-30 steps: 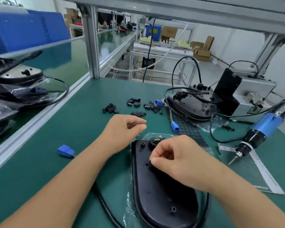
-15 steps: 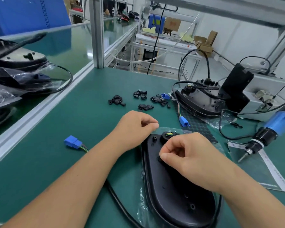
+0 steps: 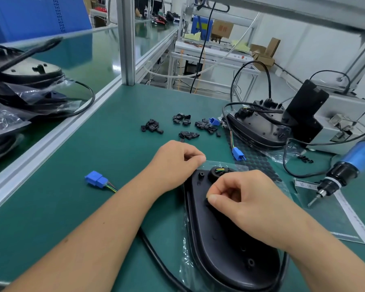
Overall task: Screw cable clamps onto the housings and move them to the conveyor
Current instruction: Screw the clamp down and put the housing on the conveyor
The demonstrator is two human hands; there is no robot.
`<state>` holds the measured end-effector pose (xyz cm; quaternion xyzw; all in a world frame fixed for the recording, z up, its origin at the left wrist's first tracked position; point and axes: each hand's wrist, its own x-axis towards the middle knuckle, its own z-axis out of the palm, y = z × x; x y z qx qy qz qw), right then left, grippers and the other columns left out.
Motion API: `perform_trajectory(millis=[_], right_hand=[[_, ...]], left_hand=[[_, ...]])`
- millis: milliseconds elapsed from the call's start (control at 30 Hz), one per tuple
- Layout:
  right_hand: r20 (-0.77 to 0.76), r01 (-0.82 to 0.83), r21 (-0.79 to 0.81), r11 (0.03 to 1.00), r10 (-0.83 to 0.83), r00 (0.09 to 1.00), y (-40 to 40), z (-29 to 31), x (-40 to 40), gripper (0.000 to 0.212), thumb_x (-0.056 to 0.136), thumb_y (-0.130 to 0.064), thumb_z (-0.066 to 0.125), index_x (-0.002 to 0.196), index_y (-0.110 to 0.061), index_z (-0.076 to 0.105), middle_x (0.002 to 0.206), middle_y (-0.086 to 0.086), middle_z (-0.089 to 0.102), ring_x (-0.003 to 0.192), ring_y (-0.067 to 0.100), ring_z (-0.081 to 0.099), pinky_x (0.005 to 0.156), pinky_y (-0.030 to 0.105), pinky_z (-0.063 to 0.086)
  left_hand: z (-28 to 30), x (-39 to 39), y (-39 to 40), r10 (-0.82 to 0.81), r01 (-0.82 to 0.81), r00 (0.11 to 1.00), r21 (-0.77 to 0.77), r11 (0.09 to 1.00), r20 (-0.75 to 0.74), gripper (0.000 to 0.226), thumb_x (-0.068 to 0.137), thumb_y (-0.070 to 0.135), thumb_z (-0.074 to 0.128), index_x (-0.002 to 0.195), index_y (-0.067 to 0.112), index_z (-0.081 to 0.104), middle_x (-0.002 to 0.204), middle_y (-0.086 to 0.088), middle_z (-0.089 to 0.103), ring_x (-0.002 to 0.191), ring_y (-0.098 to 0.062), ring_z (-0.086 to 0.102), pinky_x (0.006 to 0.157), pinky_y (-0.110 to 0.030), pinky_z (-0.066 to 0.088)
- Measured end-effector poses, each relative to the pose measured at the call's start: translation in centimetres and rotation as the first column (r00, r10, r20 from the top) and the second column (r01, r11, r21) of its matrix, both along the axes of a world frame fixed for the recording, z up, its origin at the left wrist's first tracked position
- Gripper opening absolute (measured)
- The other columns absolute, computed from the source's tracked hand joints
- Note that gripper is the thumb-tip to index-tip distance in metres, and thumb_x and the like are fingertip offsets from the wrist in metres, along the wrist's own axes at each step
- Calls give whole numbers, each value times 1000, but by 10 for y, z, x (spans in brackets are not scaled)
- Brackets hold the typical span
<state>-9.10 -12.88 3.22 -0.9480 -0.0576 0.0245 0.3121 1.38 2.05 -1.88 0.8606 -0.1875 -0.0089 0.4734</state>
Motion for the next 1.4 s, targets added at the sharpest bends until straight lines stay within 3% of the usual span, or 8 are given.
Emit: perform_trajectory(millis=[633,1000,1300,1400], right_hand=[[138,80,-105,991,-65,988,4,-10,-5,7,78,-35,64,71,-32,63,72,-30,61,68,-2,55,62,19,43],[49,41,-46,998,-38,998,0,-6,4,7,77,-31,68,70,-30,66,67,-20,64,59,1,56,64,25,50],[-22,36,122,992,-33,999,-2,1,-1,15,82,-24,66,68,-23,70,64,-6,66,50,1,48,51,14,42],[-22,37,81,996,-36,999,-1,0,0,14,82,-26,65,69,-25,69,66,-6,67,54,5,53,58,23,48]], left_hand=[[0,-2,-1,8,-8,1000,15,1000,2,16,91,28,61,89,24,76,88,14,73,87,-4,65,85,-26,51],[-1,-2,-1,16,-17,1000,31,999,17,17,91,29,60,88,24,76,86,10,73,85,-8,65,82,-25,51],[-3,0,-1,16,-17,1000,42,999,25,20,92,31,58,89,24,76,86,10,73,85,-7,65,78,-21,48],[-3,-1,-1,16,-18,999,49,999,31,20,93,31,58,89,23,76,87,11,73,85,-6,64,77,-20,47]])
